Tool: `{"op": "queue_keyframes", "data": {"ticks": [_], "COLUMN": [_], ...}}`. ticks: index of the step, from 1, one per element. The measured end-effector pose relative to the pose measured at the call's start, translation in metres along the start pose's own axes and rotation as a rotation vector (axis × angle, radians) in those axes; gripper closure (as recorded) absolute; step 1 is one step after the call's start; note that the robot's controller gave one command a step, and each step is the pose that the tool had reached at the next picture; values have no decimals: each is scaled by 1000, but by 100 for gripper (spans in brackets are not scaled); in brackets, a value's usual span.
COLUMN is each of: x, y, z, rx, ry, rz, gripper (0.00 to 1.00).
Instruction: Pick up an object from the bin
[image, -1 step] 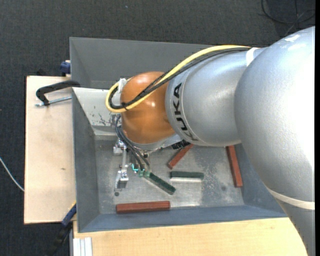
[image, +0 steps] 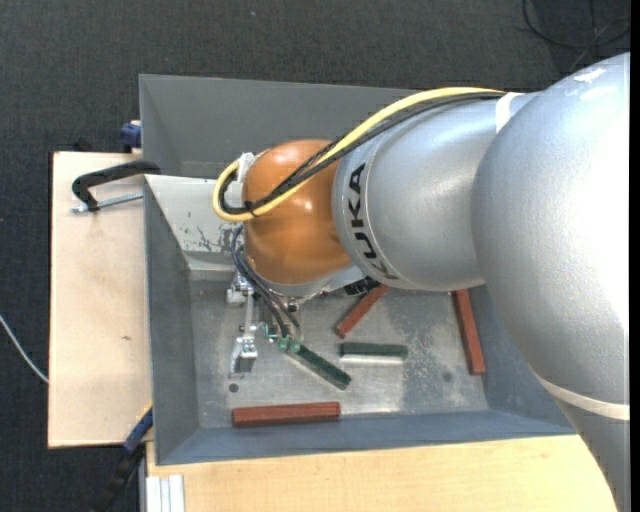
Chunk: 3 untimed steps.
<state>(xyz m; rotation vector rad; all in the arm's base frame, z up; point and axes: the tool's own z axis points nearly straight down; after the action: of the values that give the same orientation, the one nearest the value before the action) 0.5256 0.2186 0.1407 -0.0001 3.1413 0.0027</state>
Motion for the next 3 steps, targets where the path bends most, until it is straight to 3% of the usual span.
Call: {"op": "queue_keyframes", "data": {"ticks": [1,2,3], "x": [17,18,-3], "y": [-51,-67,-89], "z": [53,67,66], "rx": [-1,-3,-4], "ry": [-5,-3,-6], "rz": [-58,-63,-123], "gripper": [0,0,0]}}
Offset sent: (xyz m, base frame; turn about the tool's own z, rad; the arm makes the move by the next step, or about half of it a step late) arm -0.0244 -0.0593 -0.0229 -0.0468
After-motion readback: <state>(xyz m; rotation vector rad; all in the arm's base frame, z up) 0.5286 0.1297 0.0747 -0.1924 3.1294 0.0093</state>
